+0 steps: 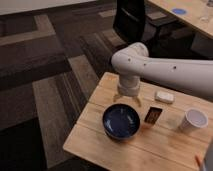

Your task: Place the eraser in the ceramic cup

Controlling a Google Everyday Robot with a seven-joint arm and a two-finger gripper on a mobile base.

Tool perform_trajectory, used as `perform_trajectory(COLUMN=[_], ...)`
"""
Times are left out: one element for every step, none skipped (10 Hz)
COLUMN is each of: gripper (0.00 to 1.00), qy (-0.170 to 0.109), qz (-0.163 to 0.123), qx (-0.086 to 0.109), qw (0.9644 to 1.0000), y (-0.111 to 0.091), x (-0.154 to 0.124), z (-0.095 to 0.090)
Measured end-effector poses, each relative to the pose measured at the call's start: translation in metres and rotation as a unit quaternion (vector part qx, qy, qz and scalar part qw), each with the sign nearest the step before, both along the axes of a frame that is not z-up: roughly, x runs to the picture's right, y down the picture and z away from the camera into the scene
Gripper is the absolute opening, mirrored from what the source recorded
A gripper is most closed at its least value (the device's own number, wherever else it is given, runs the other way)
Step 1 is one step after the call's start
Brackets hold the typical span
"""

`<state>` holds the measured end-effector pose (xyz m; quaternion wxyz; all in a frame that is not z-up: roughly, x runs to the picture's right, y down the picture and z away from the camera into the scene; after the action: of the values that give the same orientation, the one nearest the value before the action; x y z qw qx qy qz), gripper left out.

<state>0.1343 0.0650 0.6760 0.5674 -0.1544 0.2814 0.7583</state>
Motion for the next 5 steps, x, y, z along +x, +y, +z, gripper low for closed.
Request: perform_trajectory(gripper=[0.65,0.65,0.65,0.65,0.65], qy=[-0.001,-0.002,-0.005,-0.01,-0.021], qz=[-0.002,-0.004,-0.006,-0.011,-0.022], qx=[0.021,0.034,0.044,0.053,0.058], qw=[0.9998,0.9994,0.999,0.9985,0.9978], y=[0.004,0.005,0.006,0.006,0.008], x=[0.02,0.035,0.049,0.064,0.074], z=[-0.005,-0.008,-0.012,-0.016,-0.017])
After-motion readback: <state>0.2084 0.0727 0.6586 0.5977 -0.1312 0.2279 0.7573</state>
